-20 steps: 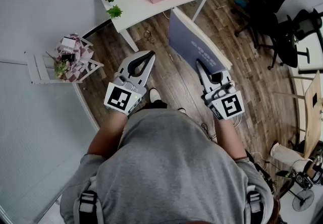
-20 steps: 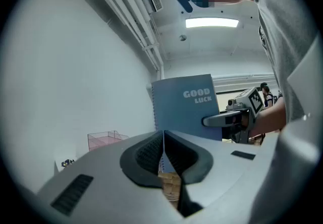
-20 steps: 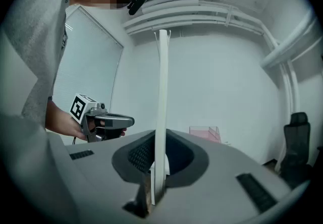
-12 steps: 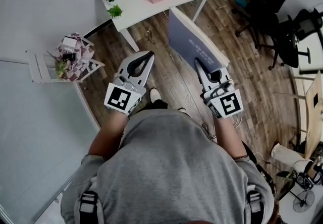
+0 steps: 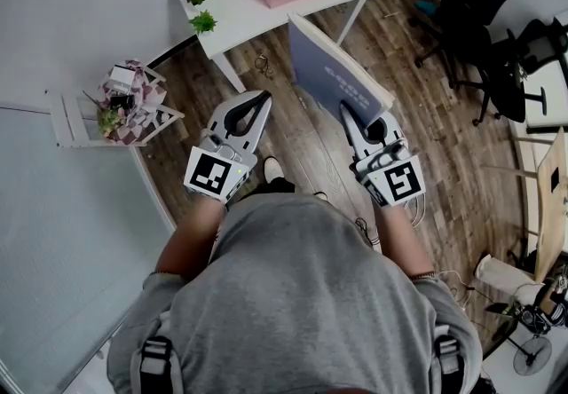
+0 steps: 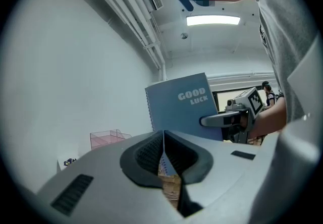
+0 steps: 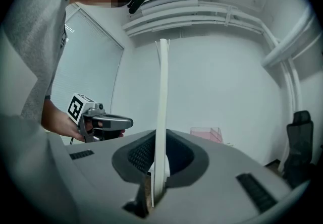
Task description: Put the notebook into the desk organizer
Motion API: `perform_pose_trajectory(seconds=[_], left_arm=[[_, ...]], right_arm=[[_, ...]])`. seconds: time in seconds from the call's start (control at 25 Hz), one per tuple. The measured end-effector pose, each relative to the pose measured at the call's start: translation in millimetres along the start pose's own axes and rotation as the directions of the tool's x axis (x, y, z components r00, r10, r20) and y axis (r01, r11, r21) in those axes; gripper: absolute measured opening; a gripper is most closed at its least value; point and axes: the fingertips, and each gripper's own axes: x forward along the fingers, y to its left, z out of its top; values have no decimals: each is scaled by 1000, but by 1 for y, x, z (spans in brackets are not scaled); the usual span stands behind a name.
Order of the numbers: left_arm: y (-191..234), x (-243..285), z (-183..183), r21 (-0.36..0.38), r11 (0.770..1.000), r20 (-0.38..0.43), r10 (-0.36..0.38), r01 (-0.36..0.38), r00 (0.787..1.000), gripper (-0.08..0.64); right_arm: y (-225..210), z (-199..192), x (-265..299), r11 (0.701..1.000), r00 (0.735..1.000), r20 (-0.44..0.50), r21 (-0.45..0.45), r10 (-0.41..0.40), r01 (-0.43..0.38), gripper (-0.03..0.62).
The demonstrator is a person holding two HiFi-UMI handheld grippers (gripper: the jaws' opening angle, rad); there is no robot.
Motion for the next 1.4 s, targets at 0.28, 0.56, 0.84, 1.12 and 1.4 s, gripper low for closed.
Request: perform_pose_trajectory(seconds=[0.28, 0.56, 0.84, 1.12, 1.4], left_arm=[[22, 9, -2, 3, 1000, 0, -11, 11, 1000, 26], [47, 19, 1, 1, 999, 35, -38, 38, 999, 26], [63, 24, -8, -18, 999, 12, -43, 43, 999, 26], [82, 40, -12, -17, 999, 6, -28, 28, 1000, 26], [99, 75, -12, 3, 1000, 11, -6, 6, 1000, 26]], right_arm=[[-11, 1, 20, 1000, 1000, 5, 0, -14, 14, 40], [-17, 6, 42, 999, 999, 13, 11, -35, 35, 38], [-23, 6, 57, 998, 998, 7, 19, -54, 54, 38], [-42, 4, 76, 999, 999, 10, 31, -43, 43, 38], [-80, 8, 104, 999, 999, 37, 33, -23, 22, 38]])
